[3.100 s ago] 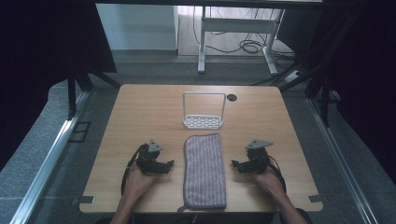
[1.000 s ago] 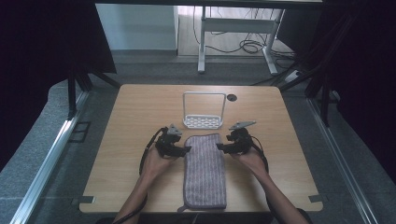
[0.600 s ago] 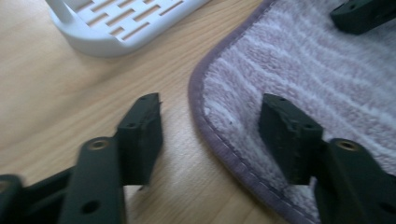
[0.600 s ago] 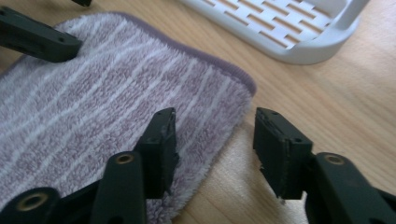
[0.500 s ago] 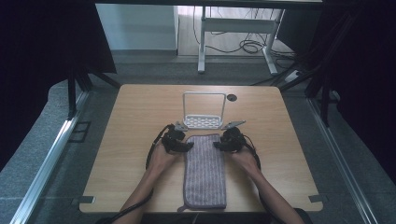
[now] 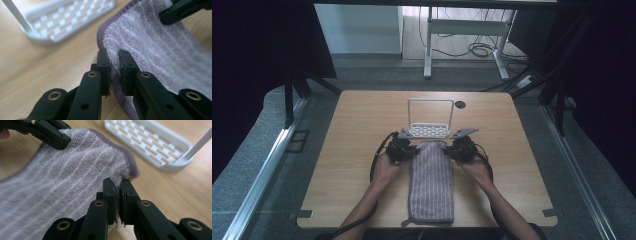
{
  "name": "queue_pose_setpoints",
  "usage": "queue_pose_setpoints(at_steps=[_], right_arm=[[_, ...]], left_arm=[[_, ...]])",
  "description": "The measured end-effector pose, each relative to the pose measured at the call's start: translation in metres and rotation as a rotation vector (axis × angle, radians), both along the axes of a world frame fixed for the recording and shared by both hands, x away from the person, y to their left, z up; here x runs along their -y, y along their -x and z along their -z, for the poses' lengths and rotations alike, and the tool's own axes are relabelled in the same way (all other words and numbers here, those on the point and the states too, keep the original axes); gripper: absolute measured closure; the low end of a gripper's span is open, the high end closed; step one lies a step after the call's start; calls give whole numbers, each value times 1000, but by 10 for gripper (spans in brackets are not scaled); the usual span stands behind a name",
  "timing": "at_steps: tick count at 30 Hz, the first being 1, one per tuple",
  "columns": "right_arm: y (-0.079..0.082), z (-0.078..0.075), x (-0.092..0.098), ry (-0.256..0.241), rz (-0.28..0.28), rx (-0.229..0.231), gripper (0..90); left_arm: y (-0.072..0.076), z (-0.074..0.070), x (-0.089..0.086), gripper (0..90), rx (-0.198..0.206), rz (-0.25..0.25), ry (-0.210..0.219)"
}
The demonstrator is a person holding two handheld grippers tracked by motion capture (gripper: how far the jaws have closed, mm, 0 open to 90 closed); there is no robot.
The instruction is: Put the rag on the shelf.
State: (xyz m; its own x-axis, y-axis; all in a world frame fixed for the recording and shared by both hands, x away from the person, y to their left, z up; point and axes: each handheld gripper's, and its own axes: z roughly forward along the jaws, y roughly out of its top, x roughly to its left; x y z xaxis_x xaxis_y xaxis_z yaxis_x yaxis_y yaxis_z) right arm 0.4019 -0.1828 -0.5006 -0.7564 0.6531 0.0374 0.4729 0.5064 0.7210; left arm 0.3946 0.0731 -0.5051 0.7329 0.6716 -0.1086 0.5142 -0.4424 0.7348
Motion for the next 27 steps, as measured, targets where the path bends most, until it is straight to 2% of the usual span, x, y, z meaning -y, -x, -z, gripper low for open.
queue_pose_setpoints(at_steps=[3, 8, 16, 27], right_arm=[[3, -11, 4, -36, 0, 15, 840], [5, -33, 9, -63, -5, 54, 841], [7, -74, 13, -90, -14, 134, 843], [1, -118, 15, -112, -16, 217, 847]], left_arm=[[3, -13, 0, 803, 36, 2, 8], [5, -38, -1, 801, 68, 9, 43], [5, -78, -4, 801, 161, 22, 42], [-4, -126, -9, 801, 250, 12, 51]])
